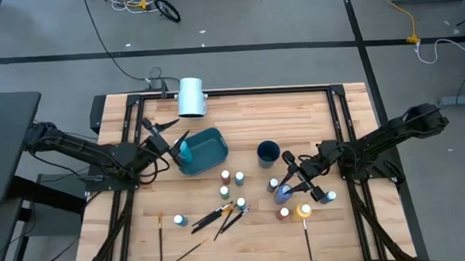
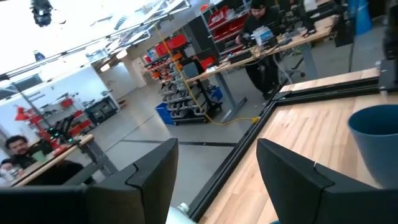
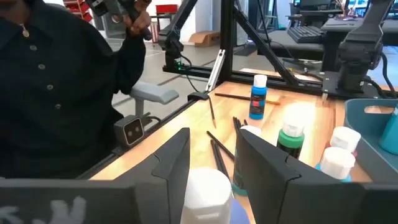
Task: Pick & Place Paint Supplies
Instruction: Put the large violet paint bottle into the blue bin
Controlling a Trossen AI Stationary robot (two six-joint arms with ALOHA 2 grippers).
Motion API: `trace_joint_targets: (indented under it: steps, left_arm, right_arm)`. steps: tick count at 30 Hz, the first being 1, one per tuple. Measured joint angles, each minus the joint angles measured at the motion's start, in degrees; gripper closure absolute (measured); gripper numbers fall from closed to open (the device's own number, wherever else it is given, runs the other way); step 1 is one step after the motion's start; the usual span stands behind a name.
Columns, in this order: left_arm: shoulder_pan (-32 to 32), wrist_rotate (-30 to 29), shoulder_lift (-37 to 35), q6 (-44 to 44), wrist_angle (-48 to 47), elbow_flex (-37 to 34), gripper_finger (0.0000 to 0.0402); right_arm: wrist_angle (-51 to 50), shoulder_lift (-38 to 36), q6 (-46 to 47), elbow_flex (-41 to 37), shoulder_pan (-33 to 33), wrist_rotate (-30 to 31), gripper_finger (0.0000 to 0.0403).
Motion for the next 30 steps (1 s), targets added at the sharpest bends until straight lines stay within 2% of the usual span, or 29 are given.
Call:
trace_joint_targets:
  steps: [6,16,25,30]
  left_arm:
    - [0.0,3.7,0.0,0.4,0.0,0.0,0.0173]
    - [0.0,4.0,0.0,0.3,0.0,0.0,0.0173]
    - [0.0,4.0,0.0,0.3,0.0,0.0,0.0173]
    - [0.0,4.0,0.0,0.3,0.0,0.0,0.0173]
  right_arm:
    - [-1.5,1.3,-1.1,2.5,0.0,-1.7,0.0268]
    - [-2.3,1.3,-3.1,4.6,0.0,0.2,0.0266]
    - [0.3,1.3,-3.1,4.7,0.6,-3.6,0.0236]
    - [-4.3,1.2,-4.2,4.7,0.8,-3.7,0.0222]
